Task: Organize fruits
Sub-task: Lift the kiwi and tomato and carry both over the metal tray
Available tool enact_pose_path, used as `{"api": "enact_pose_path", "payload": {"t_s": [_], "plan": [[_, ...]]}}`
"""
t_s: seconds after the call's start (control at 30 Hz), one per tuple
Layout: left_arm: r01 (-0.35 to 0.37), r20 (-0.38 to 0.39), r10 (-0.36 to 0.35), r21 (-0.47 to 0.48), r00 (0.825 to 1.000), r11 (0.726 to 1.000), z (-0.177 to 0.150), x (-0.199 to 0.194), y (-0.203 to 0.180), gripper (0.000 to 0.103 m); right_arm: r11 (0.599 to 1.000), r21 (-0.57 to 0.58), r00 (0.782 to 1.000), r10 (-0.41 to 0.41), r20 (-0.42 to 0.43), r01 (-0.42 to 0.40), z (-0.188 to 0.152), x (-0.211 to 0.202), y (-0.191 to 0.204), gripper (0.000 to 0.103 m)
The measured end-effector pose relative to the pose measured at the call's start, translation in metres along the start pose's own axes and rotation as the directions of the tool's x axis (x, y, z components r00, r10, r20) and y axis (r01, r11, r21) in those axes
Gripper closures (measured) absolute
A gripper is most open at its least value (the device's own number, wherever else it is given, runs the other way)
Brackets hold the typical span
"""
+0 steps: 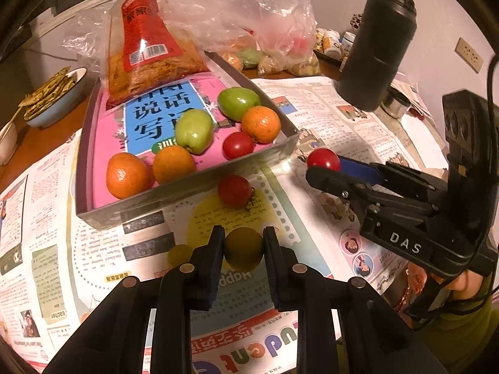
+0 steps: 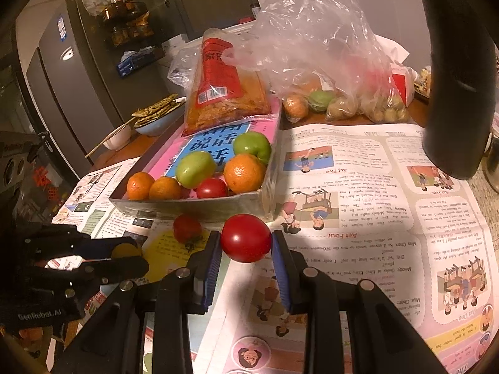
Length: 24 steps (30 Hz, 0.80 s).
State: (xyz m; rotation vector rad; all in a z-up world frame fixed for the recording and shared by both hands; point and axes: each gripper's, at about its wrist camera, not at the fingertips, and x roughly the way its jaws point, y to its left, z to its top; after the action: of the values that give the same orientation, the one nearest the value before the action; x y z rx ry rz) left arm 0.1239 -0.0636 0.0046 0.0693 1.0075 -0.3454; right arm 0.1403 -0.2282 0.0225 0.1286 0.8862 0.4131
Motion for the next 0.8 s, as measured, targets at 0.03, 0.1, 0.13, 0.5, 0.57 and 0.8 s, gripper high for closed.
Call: {"api": "enact_pose_path", "payload": {"t_s": [0.03, 0.1, 0.13, 0.5, 0.57, 0.8], "plan": [[-0.001, 0.004, 0.001, -0.003, 1.0, 1.0, 0.001, -0.001, 0.001, 0.077, 1.0, -0.001, 1.0, 0.003, 0.001, -0.003, 0.0, 0.0, 0.001, 0.07], [-0.002, 0.007, 0.002, -0.01, 1.0, 1.0, 0.001, -0.003, 0.003, 0.077, 1.0, -0.003, 1.0, 0.004, 0.003, -0.004, 0.001, -0.001, 0.002, 0.07], [-0.003, 0.008, 0.003, -0.012, 1.0, 1.0, 0.001, -0.003, 0.004, 0.077, 1.0, -0.004, 1.0, 0.005, 0.005, -0.005, 0.001, -0.002, 0.002, 0.07], [-0.007, 0.039, 0.008, -0.026, 0.999, 1.0, 0.01, -0.012, 0.012, 0.077, 1.0, -0.014, 1.0, 0.016, 0.019, -0.016, 0.004, -0.007, 0.01, 0.07], [-0.004, 0.046, 0.005, -0.022, 0.999, 1.0, 0.012, -0.013, 0.012, 0.077, 1.0, -0.019, 1.0, 0.021, 0.023, -0.021, 0.005, -0.007, 0.013, 0.07], [0.015, 0.057, -0.014, -0.01, 0.998, 1.0, 0.021, -0.01, 0.011, 0.077, 0.999, -0.033, 0.999, 0.026, 0.035, -0.024, 0.01, -0.009, 0.021, 0.07]]}}
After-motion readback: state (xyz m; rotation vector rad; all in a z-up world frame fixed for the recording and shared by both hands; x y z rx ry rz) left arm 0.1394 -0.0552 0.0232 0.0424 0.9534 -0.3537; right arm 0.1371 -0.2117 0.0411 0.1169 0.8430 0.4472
